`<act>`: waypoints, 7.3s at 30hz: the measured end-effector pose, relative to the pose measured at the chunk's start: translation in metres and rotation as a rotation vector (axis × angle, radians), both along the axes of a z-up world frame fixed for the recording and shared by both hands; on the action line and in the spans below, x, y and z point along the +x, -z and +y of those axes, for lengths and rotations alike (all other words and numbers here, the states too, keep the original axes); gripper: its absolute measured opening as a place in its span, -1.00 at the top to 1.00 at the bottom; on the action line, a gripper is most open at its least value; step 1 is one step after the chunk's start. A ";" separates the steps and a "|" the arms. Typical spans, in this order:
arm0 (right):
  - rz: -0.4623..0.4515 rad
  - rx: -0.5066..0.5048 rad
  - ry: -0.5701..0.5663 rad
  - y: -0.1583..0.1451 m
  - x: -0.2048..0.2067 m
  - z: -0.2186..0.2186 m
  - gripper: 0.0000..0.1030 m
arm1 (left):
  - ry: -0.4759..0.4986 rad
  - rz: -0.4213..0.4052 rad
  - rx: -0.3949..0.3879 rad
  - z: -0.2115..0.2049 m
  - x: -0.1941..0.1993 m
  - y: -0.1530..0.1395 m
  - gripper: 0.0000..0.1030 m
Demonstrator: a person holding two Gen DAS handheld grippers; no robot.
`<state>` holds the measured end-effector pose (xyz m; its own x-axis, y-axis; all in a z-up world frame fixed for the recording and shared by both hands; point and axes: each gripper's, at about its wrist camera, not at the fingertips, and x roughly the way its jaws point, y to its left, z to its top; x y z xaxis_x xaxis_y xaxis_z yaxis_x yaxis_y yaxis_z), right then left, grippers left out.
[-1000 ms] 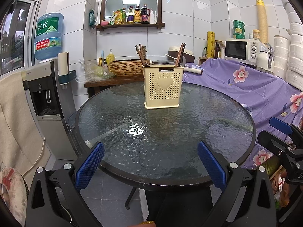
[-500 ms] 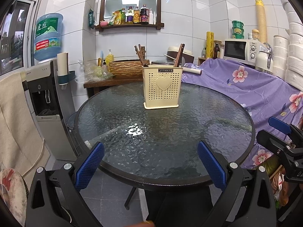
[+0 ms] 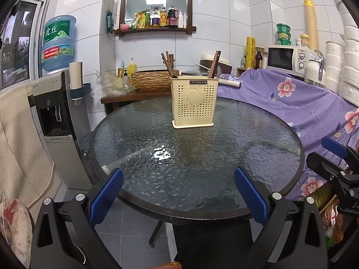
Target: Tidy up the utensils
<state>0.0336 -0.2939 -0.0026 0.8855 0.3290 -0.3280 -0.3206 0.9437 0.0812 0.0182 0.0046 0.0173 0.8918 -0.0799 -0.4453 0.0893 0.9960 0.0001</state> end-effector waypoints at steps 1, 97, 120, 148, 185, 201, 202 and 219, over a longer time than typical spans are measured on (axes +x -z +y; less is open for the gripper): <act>0.000 -0.001 0.000 0.000 0.000 0.000 -0.89 | -0.002 -0.001 0.001 0.001 0.000 0.000 -0.88; 0.018 0.002 -0.001 0.004 0.000 0.001 -0.89 | -0.022 0.011 0.010 0.006 0.003 0.002 -0.88; 0.021 0.004 -0.003 0.006 -0.001 0.002 -0.89 | -0.022 0.012 0.016 0.005 0.003 0.003 -0.88; 0.025 0.008 0.000 0.007 0.000 0.002 -0.89 | -0.001 0.014 -0.019 0.010 0.003 0.004 -0.88; 0.034 0.023 0.004 0.007 0.000 0.001 -0.89 | -0.030 0.014 0.003 0.012 0.004 0.000 -0.88; 0.035 0.022 0.002 0.008 0.000 0.001 -0.89 | -0.030 0.009 0.009 0.012 0.002 -0.002 -0.88; 0.035 0.021 0.002 0.008 0.000 0.002 -0.89 | -0.029 0.009 0.006 0.012 0.002 -0.002 -0.88; 0.038 0.025 0.001 0.009 0.000 0.002 -0.89 | -0.046 -0.010 -0.028 0.018 0.002 -0.002 -0.88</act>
